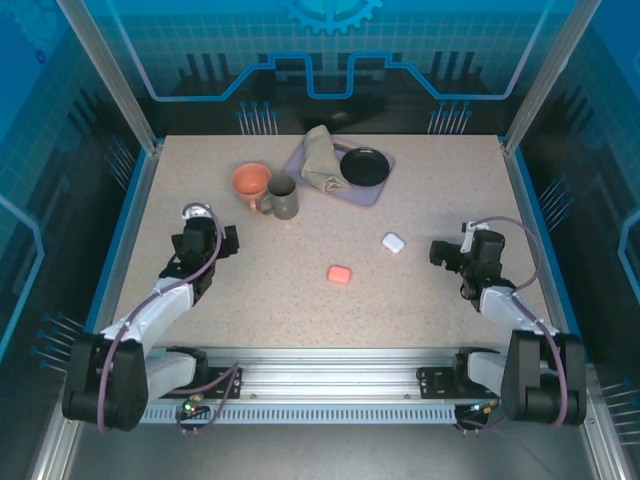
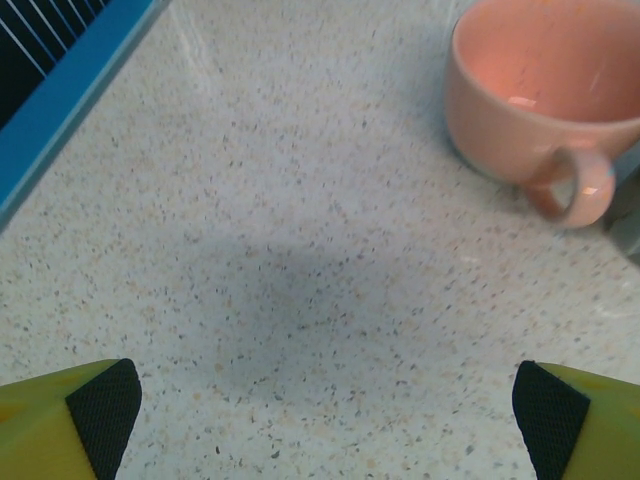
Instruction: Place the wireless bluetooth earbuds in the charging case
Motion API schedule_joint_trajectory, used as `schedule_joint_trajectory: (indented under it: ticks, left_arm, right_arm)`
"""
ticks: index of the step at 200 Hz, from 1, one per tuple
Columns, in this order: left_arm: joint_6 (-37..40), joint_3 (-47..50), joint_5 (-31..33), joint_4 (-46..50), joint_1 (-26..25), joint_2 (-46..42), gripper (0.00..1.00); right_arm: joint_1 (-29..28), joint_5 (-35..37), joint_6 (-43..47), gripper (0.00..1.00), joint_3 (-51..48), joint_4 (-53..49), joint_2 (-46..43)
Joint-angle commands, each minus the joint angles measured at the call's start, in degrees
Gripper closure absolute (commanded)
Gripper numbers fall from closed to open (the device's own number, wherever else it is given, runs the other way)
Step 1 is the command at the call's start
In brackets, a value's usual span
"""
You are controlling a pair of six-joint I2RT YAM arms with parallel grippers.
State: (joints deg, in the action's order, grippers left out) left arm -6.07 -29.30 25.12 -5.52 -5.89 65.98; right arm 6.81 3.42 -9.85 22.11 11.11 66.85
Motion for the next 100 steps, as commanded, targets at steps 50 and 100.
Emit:
schedule_joint_trajectory:
  ticks: [50, 100]
  left_arm:
    - [7.83, 4.21, -8.86, -18.96, 1.32, 7.84, 0.01]
    - [13.25, 5.11, -18.07, -26.91, 2.01, 10.48, 0.01]
  right_arm:
    - [-3.88, -3.12, 3.69, 0.0, 0.83, 29.13, 12.09]
    - [-8.01, -2.81, 8.66, 0.0, -0.76, 37.83, 18.78]
